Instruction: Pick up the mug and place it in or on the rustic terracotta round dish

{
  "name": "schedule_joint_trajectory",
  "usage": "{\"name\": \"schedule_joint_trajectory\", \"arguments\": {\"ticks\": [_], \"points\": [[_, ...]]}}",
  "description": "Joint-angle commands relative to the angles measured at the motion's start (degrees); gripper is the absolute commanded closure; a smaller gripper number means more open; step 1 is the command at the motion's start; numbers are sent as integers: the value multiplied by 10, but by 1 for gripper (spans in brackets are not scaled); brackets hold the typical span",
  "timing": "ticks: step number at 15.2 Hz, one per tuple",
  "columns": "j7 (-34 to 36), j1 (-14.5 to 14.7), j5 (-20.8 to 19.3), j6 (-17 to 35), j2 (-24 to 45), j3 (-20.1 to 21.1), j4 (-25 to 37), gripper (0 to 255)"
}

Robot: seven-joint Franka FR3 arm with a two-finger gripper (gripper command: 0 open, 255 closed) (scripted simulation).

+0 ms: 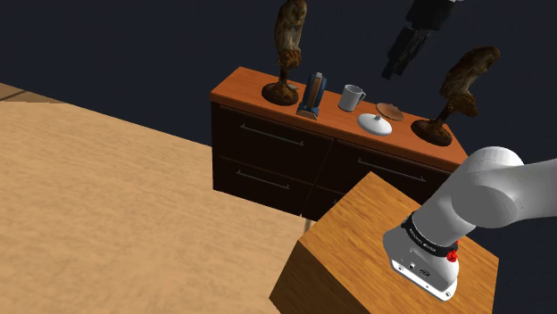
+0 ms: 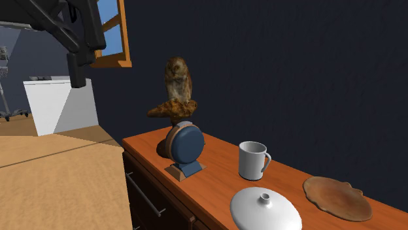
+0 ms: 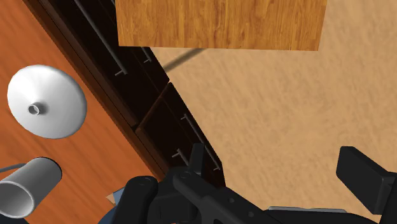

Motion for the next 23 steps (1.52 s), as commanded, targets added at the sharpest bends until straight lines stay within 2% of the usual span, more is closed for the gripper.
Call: {"name": "schedule_joint_trajectory", "arguments": {"ticks": [1,13,18,23], "points": [[0,0,0,0,0,0,0,0],[-108,-34,-70,154,157,-96,-1,0],[-151,-43,-81,212,243,-135,28,0],[-198,-50,-76,262,338,-171,75,0]]}}
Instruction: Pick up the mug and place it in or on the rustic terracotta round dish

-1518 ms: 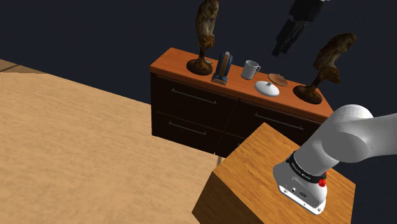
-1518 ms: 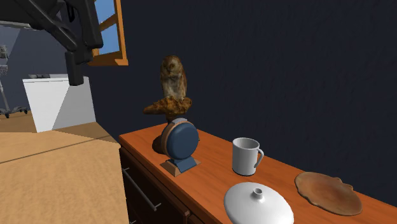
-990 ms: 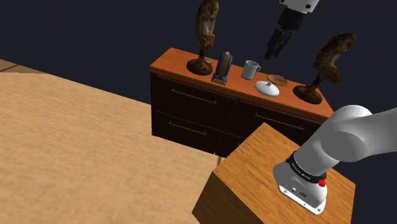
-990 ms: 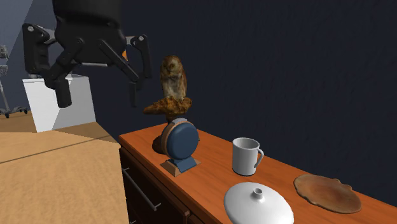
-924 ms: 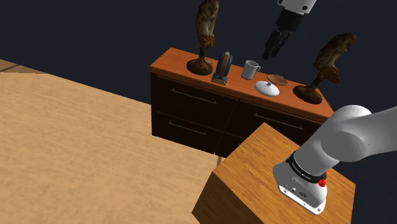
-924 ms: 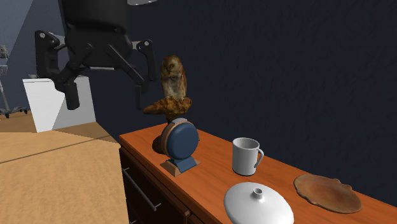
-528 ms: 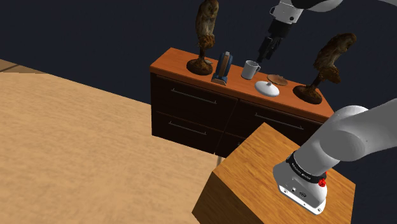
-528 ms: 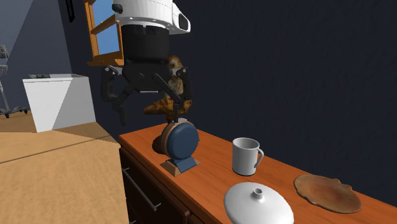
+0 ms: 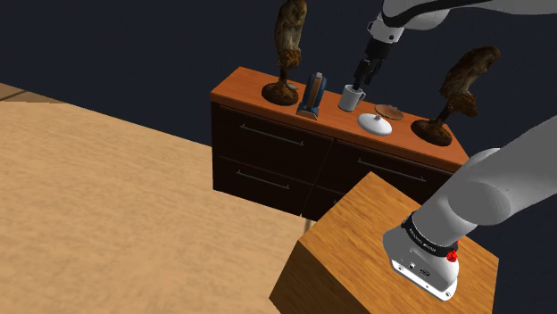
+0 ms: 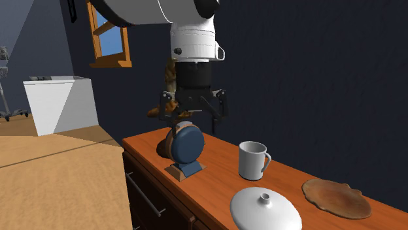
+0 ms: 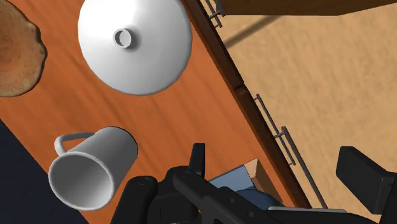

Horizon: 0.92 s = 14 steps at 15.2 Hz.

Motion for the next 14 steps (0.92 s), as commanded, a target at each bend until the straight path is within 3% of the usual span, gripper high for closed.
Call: {"name": "schedule_joint_trajectory", "arguments": {"ticks": [1,8,14], "points": [[-19,-4,4,17,35,-13,18,0],[-92,-24,46,62,183,-48,117,0],[-150,-61,95,74,315,-56,232,0]]}}
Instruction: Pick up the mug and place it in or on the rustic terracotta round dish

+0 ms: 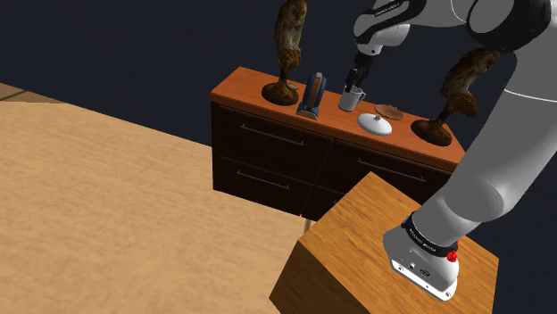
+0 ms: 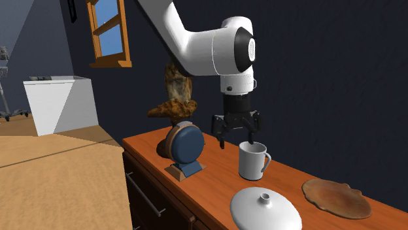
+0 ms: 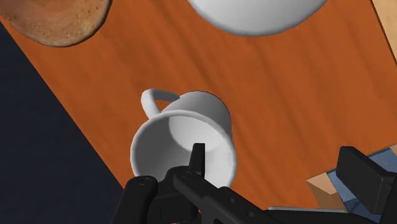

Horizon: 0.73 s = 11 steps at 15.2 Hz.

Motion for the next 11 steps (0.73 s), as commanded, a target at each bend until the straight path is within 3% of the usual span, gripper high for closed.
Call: {"name": "schedule_joint_trajectory", "arguments": {"ticks": [1,11], "points": [[-20,-16,19,-2,50,0,50,0],[-29,-24,33,45,80,7,31,0]]}}
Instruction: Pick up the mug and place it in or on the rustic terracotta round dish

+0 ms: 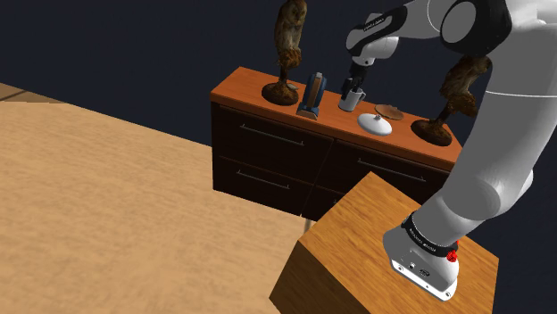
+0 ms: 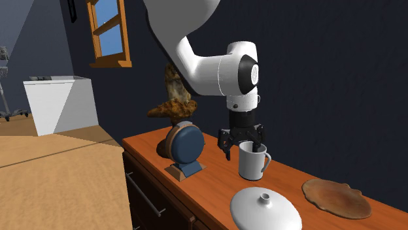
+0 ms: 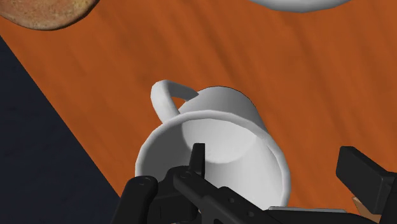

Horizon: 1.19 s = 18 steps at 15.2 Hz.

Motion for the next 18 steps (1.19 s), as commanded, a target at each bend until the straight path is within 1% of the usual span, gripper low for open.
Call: {"name": "schedule_joint_trajectory", "arguments": {"ticks": [1,6,7,16,18], "points": [[0,0,0,2,1,0,-1,0],[0,0,0,2,1,0,-1,0],[0,0,0,2,1,0,-1,255],[0,0,0,2,1,0,-1,255],[2,1,-3,-11,-7,-2,5,255]]}}
